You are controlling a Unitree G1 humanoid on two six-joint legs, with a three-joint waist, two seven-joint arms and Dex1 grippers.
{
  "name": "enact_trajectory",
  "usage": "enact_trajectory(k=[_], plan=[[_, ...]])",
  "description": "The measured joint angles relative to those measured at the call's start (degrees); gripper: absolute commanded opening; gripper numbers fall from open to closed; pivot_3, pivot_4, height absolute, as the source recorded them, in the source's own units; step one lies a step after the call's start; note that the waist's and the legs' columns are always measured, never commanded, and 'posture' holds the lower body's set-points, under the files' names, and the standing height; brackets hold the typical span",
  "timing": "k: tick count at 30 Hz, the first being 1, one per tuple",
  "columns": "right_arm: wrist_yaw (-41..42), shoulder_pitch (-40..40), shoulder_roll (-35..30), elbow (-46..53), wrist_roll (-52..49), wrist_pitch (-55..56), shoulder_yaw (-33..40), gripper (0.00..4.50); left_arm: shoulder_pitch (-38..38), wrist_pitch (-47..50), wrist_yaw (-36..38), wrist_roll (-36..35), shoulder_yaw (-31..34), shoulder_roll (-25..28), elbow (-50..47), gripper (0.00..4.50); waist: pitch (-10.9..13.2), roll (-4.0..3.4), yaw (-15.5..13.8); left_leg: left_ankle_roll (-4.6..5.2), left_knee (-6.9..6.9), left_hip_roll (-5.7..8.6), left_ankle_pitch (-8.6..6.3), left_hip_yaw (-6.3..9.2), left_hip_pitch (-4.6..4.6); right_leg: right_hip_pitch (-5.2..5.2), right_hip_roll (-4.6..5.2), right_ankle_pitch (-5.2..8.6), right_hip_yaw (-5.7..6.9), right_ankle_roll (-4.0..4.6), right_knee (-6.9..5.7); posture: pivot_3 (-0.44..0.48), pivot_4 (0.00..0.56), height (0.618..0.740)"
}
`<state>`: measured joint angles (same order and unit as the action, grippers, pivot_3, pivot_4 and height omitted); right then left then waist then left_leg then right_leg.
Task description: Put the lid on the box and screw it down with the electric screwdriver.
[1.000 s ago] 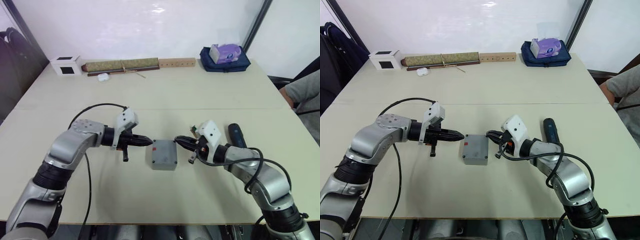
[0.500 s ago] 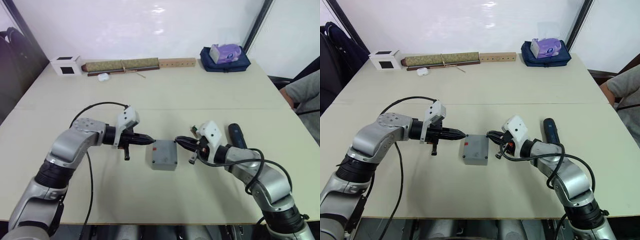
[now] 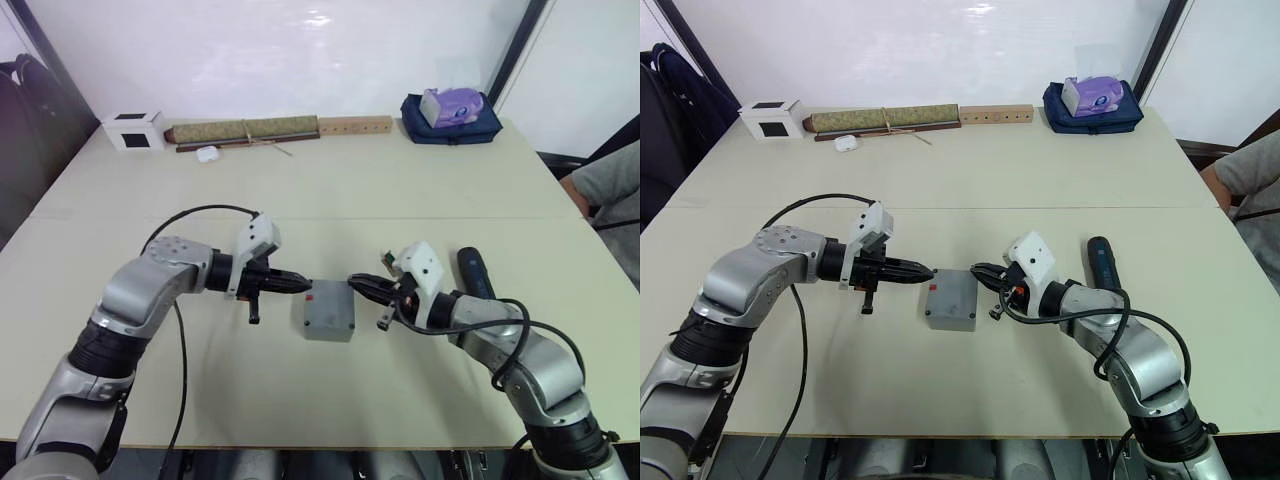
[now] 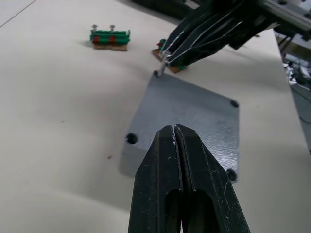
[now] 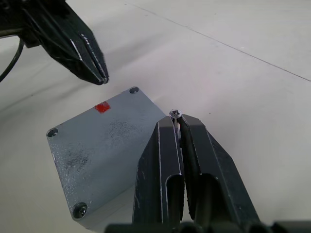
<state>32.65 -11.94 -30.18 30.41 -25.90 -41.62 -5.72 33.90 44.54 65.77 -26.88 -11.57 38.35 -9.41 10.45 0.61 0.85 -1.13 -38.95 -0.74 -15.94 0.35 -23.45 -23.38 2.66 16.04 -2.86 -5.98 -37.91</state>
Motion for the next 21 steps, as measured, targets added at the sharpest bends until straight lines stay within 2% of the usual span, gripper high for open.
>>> enact_trajectory(k=[21], plan=[[2.05, 0.32, -1.30, -1.73, 4.92, 3.24, -2.20, 0.03, -0.01, 0.09, -0.23, -0.03, 0.01, 0.00, -0.01, 0.00, 0.00, 0.00, 0.00, 0.00, 0.00, 0.00, 0.00, 0.00, 0.00, 0.00, 0.00, 0.00, 0.00, 0.00, 0.00, 0.000, 0.150, 0.740]])
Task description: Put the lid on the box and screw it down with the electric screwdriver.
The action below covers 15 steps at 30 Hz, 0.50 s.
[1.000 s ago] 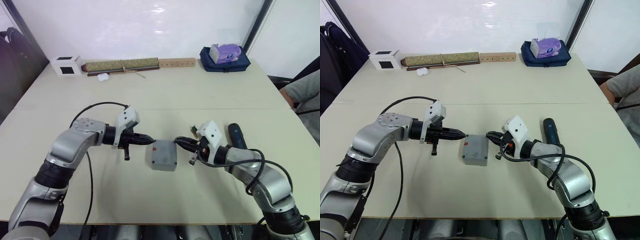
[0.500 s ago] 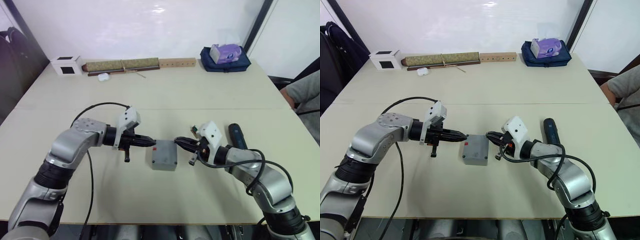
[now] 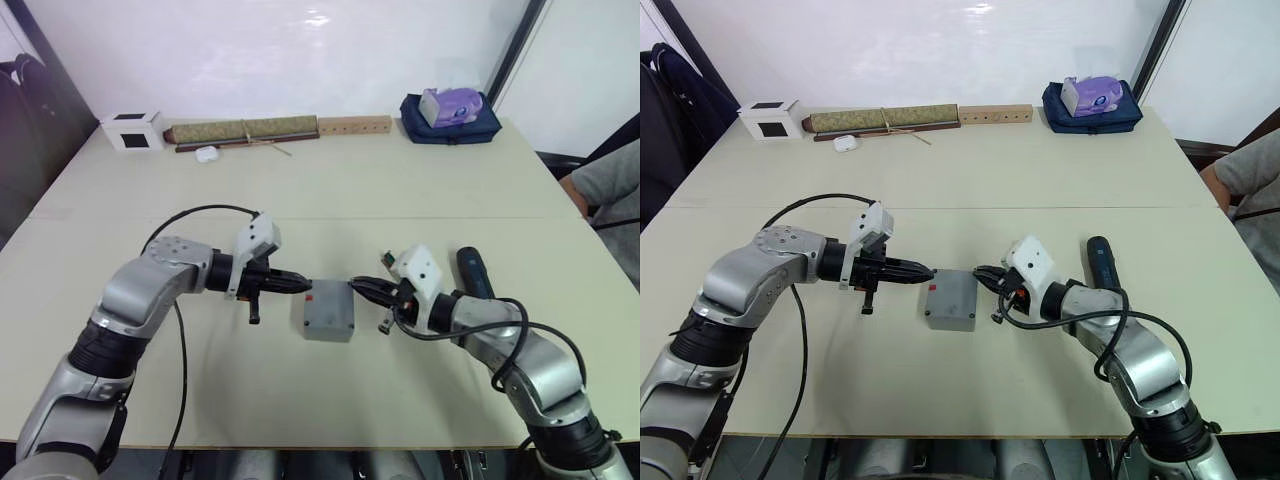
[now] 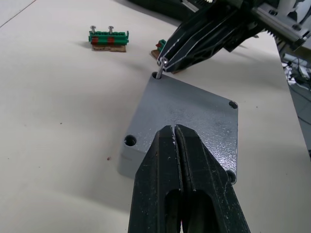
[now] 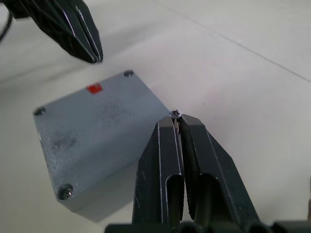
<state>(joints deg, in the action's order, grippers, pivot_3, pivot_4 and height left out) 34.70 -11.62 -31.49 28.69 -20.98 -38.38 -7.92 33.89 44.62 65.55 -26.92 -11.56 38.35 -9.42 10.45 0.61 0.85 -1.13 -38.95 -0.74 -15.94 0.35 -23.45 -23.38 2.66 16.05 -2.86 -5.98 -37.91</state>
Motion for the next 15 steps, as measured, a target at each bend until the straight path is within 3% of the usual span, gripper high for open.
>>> enact_trajectory(k=[9, 12, 15], plan=[[-0.02, 0.11, 0.25, -0.67, 1.16, 1.00, -0.40, 0.03, 0.00, 0.00, 0.01, -0.05, 0.00, 0.05, -0.34, 0.00, 0.00, 0.00, 0.00, 0.00, 0.00, 0.00, 0.00, 0.00, 0.00, 0.00, 0.00, 0.00, 0.00, 0.00, 0.00, 0.000, 0.150, 0.740], [0.22, 0.11, 0.14, -0.67, 1.53, 1.24, -0.60, 0.79, 0.00, 0.04, -0.01, -0.07, 0.00, 0.05, -0.36, 0.00, 0.00, 0.00, 0.00, 0.00, 0.00, 0.00, 0.00, 0.00, 0.00, 0.00, 0.00, 0.00, 0.00, 0.00, 0.00, 0.000, 0.150, 0.740], [0.43, 0.11, -0.08, -0.66, 1.65, 1.28, -0.54, 1.94, -0.01, 0.05, -0.13, -0.08, 0.00, 0.04, -0.38, 0.00, 0.00, 0.00, 0.01, 0.00, 0.00, 0.00, 0.00, 0.00, 0.00, 0.00, 0.00, 0.00, 0.00, 0.00, 0.00, 0.000, 0.150, 0.740]])
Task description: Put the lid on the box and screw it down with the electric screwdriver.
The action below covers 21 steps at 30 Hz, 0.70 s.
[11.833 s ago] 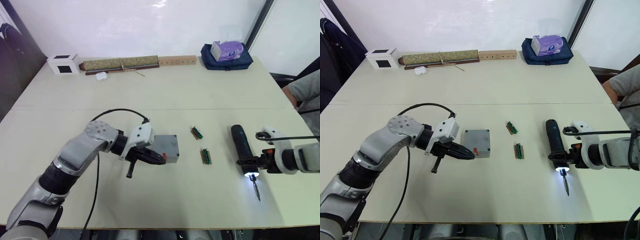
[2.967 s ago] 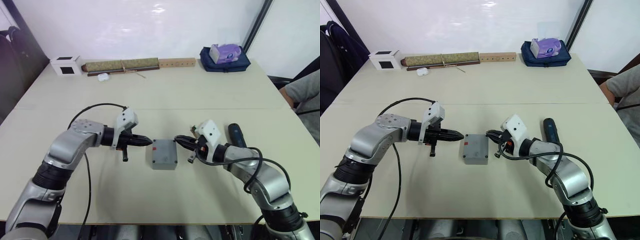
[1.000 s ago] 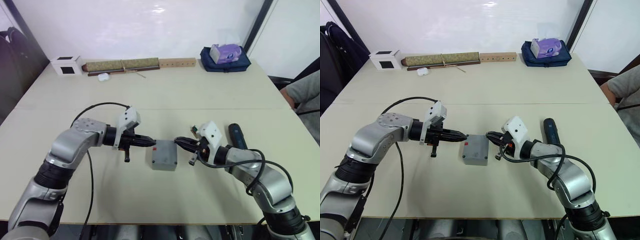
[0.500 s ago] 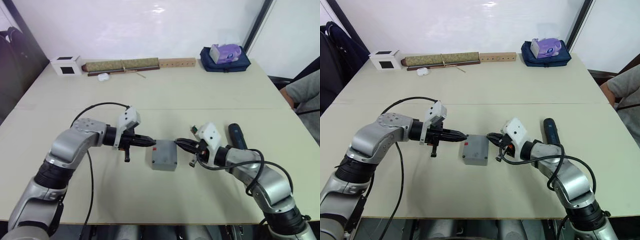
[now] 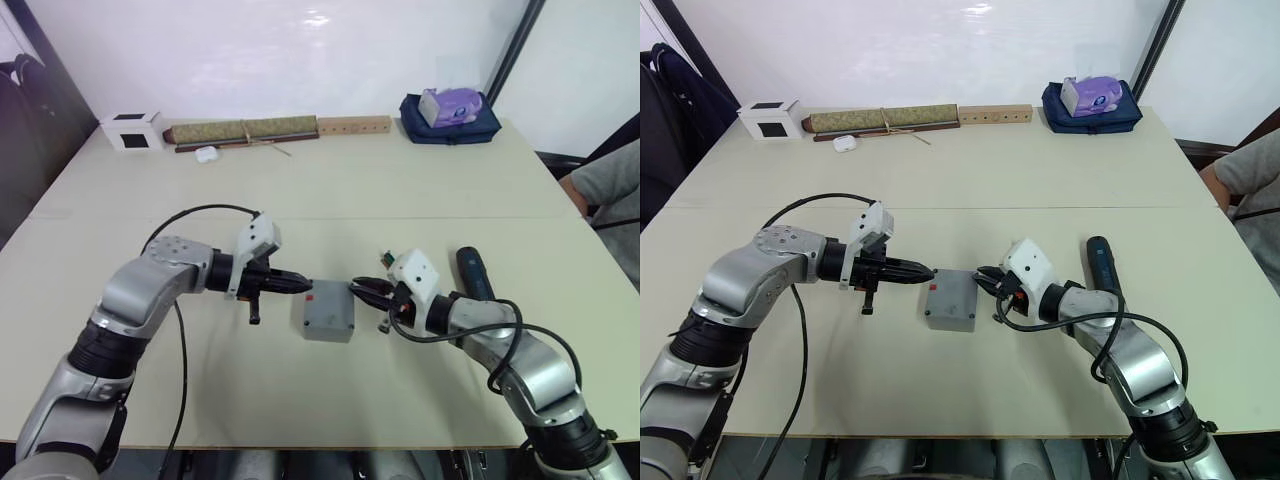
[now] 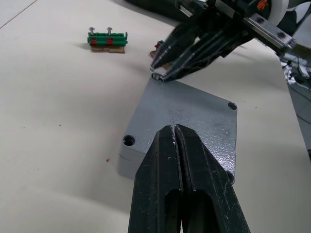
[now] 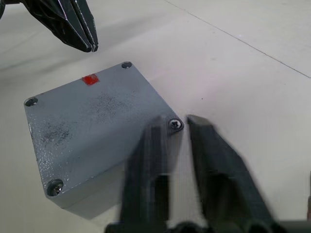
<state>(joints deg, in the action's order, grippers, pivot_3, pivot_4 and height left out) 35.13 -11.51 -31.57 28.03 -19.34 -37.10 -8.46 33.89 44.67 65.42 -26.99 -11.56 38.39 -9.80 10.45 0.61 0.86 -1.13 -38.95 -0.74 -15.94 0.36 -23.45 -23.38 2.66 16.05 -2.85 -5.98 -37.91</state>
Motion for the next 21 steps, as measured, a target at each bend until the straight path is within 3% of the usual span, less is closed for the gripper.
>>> enact_trajectory(k=[2, 6, 9, 15, 18, 20, 21], plan=[[0.07, 0.00, -0.59, 0.14, 0.09, -0.01, 0.07, 2.81, 0.00, 0.00, -0.11, 0.00, 0.00, -0.03, 0.00, 0.00, 0.00, 0.00, -0.01, 0.00, 0.00, 0.00, 0.00, 0.00, 0.00, 0.00, 0.00, 0.00, 0.00, 0.00, 0.00, 0.000, 0.150, 0.740], [0.29, 0.13, -1.25, 0.96, -1.73, -2.36, 2.17, 2.81, 0.01, -0.02, -0.27, -0.04, 0.00, -0.27, -0.05, 0.00, 0.00, 0.00, -0.03, 0.00, 0.00, 0.00, 0.00, 0.00, 0.00, 0.00, 0.00, 0.00, 0.00, 0.00, 0.00, 0.000, 0.150, 0.740], [-1.36, -0.97, -0.96, 2.26, -9.43, -9.35, 11.94, 2.81, 0.75, -0.62, 0.89, -0.06, -0.05, -0.36, -0.01, 0.00, 0.02, 0.01, -0.20, 0.00, 0.00, -0.01, 0.00, 0.00, -0.02, 0.01, 0.05, 0.00, 0.00, 0.00, 0.00, 0.000, 0.150, 0.740], [-1.31, -3.88, -14.05, 1.20, -15.10, -22.96, 25.35, 2.81, 4.97, -3.27, 4.76, -0.60, -1.15, -1.62, 0.05, 0.00, 0.01, 0.01, -0.24, 0.03, 0.03, 0.04, -0.02, -0.01, -0.02, 0.06, 0.07, 0.00, 0.02, 0.00, 0.13, 0.000, 0.150, 0.740], [0.14, -3.89, -20.11, -2.54, -16.40, -28.72, 28.13, 3.52, 6.41, -5.69, 6.92, -0.26, -3.28, -2.70, 0.07, 0.00, 0.02, 0.01, -0.02, 0.04, 0.07, 0.03, -0.02, -0.03, -0.02, 0.04, 0.03, 0.00, 0.00, 0.00, 0.14, 0.000, 0.150, 0.740], [1.34, -5.21, -27.51, -7.15, -18.13, -38.76, 29.22, 4.29, 7.65, -8.52, 8.76, 0.42, -4.97, -3.83, -0.08, 0.00, 0.04, -0.05, -0.10, 0.04, 0.07, 0.03, -0.02, -0.05, -0.02, 0.05, 0.04, 0.00, -0.02, 0.00, 0.15, 0.000, 0.150, 0.740], [1.39, -6.82, -31.17, -9.77, -19.02, -44.68, 28.54, 4.43, 7.95, -9.87, 9.58, 0.81, -5.81, -4.53, -0.05, 0.00, 0.03, -0.09, -0.05, 0.04, 0.08, 0.01, -0.02, -0.09, 0.00, 0.04, 0.06, 0.00, -0.04, 0.01, 0.16, 0.000, 0.150, 0.740]])
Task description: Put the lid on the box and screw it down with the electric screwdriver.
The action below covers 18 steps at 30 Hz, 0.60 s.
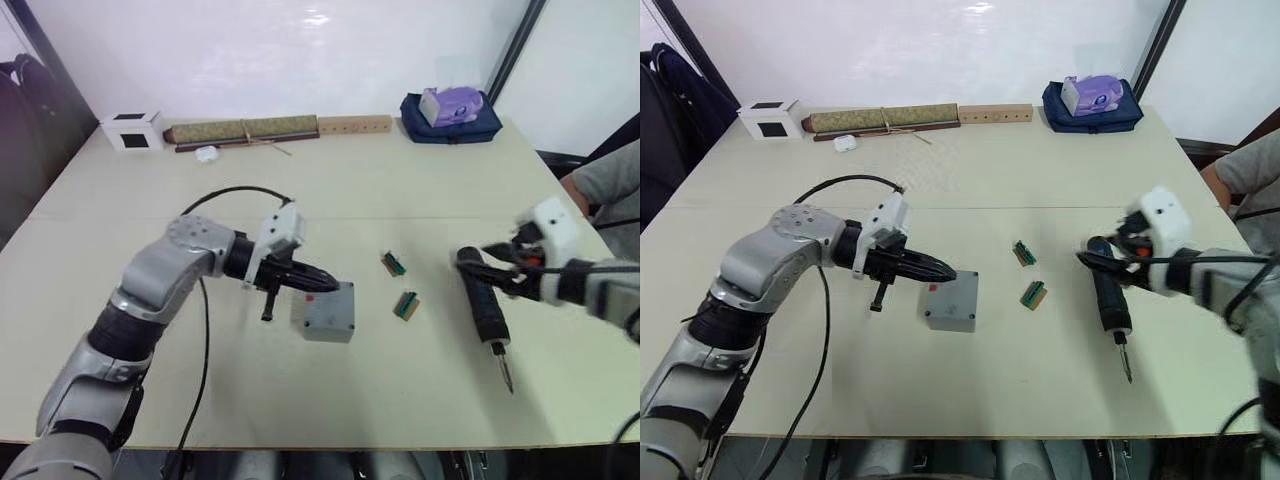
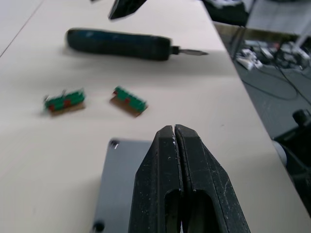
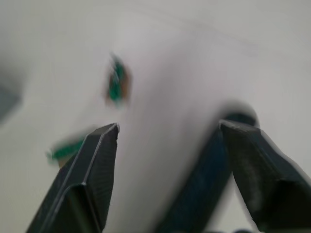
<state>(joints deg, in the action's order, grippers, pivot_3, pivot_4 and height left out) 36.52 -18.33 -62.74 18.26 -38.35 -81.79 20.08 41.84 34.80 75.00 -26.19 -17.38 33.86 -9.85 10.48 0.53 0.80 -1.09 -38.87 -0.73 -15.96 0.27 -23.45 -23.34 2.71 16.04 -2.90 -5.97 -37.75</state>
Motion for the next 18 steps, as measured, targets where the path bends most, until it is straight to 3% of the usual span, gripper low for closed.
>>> enact_trajectory(k=[4, 18], plan=[[1.36, -3.87, -6.33, -4.29, -2.09, -9.83, -5.70, 4.43, 0.01, -2.73, 0.78, 1.09, -2.25, -2.02, -0.27, 0.00, -0.01, -0.01, 0.29, 0.04, 0.03, -0.08, -0.02, -0.02, 0.02, -0.03, -0.10, 0.00, -0.04, 0.01, 0.02, 0.000, 0.150, 0.740], [5.80, -10.70, -6.89, -12.90, -4.52, -8.75, -21.91, 4.43, -2.05, -3.49, -3.81, 3.14, -3.86, -3.33, -3.42, 0.00, 0.00, -0.01, -0.05, 0.04, 0.02, -0.06, -0.02, -0.06, -0.03, -0.04, -0.05, -0.01, -0.06, -0.02, 0.10, 0.000, 0.150, 0.740]])
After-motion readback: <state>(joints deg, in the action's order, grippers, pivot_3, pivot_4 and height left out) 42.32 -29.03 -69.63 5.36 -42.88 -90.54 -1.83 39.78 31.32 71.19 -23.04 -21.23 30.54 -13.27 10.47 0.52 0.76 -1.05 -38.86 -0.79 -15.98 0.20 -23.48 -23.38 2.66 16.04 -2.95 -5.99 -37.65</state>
